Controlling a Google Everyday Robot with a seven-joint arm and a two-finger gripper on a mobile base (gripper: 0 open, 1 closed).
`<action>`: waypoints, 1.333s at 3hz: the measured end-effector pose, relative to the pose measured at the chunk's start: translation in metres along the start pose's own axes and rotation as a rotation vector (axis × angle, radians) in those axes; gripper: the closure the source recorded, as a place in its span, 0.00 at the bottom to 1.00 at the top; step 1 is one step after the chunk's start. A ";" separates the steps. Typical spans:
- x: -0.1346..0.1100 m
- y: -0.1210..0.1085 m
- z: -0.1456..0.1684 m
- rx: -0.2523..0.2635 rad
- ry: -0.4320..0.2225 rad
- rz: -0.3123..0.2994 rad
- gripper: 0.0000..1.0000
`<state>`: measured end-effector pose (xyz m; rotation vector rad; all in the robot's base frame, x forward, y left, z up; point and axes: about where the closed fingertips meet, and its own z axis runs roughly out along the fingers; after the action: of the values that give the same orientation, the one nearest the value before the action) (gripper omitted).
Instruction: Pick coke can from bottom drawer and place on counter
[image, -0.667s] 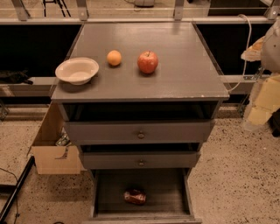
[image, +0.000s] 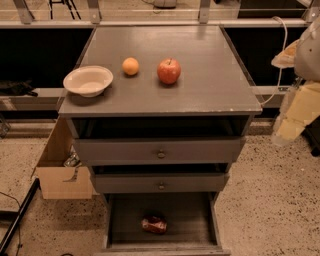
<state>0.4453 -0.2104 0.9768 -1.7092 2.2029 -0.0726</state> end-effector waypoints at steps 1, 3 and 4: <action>-0.003 0.008 0.058 -0.117 -0.054 0.102 0.00; -0.019 0.066 0.180 -0.383 -0.060 0.207 0.00; -0.018 0.068 0.182 -0.389 -0.057 0.206 0.00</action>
Offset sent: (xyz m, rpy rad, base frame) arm -0.0056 0.0784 -0.2401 0.2995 0.5545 -0.1984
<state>0.4412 -0.1436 0.7931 -1.6269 2.4542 0.4783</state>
